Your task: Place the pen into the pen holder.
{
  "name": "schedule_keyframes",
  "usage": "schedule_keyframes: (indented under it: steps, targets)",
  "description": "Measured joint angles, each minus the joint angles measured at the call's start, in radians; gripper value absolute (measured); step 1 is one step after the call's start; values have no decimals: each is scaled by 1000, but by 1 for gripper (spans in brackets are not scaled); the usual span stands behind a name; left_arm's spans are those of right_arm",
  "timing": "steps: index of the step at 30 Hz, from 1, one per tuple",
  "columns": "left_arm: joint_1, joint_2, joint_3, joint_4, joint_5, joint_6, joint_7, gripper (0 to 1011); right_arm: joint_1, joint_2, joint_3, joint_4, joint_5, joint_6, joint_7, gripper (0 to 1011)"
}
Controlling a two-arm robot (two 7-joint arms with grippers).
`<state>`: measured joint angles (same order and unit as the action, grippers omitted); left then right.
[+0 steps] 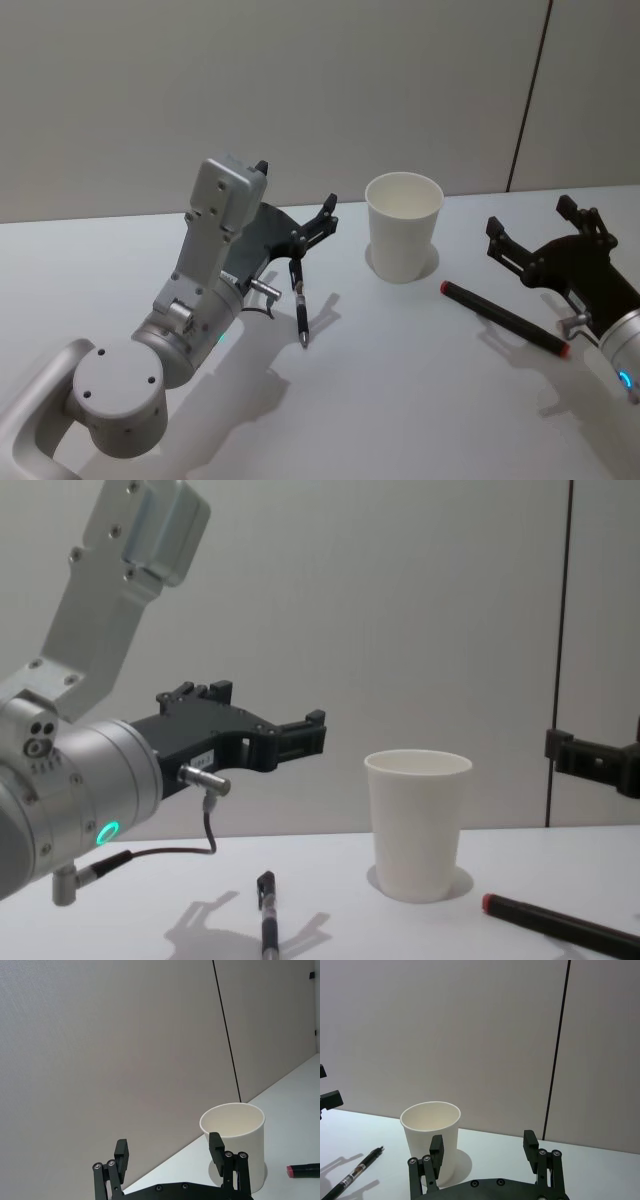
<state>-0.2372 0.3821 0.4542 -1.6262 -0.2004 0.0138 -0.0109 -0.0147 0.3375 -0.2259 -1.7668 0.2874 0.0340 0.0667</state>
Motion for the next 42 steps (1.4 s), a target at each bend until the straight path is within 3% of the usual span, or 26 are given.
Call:
schedule_keyframes:
  steps: [42]
  targets:
    - [0, 0, 0, 0, 0, 0, 0, 1001, 0, 0, 0, 0, 0, 0, 0, 1001]
